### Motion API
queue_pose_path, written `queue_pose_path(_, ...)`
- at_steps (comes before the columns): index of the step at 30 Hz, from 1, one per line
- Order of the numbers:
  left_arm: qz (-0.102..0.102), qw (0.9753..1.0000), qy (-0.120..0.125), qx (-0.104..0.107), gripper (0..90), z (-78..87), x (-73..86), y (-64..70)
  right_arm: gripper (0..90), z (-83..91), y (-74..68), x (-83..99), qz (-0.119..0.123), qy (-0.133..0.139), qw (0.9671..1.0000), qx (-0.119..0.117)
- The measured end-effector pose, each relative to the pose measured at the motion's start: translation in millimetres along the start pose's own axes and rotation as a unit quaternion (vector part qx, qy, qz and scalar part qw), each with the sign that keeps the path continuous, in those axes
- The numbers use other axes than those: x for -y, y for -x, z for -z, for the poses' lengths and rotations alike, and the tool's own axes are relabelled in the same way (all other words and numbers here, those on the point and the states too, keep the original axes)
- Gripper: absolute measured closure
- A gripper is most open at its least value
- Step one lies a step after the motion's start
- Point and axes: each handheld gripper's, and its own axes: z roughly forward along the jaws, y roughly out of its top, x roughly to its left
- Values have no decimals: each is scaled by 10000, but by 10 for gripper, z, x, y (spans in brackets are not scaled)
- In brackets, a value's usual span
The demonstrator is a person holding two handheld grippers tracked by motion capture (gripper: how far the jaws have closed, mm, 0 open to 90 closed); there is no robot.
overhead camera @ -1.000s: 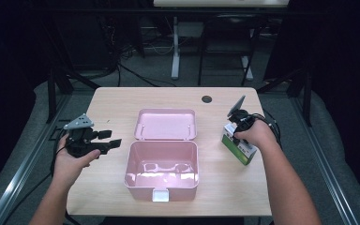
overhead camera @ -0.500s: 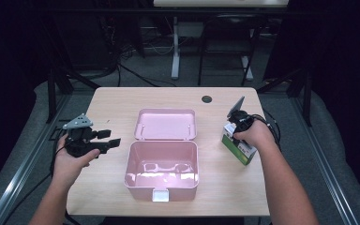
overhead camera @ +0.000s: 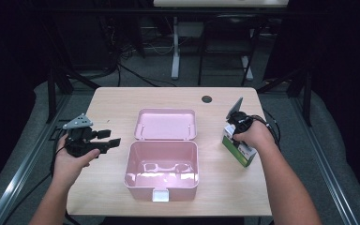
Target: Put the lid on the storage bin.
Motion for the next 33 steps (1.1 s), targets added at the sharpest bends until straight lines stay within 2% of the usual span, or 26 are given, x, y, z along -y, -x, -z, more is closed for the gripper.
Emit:
queue_pose_path(4, 24, 10000, 23, -10, 408, 0, 4, -1, 615, 35, -60, 15, 136, -65, 9999, 2)
queue_pose_path(11, 28, 10000, 10, -19, 409, -5, 7, -7, 615, 215, -187, 59, 334, 98, 9994, -23)
queue_pose_path(18, 42, 10000, -16, -28, 409, -20, 16, -15, 615, 414, -402, 99, 766, 57, 9970, 76)
queue_pose_path(33, 51, 10000, 12, -31, 409, -6, 17, -28, 615, 774, -794, 100, 1243, 49, 9921, -143)
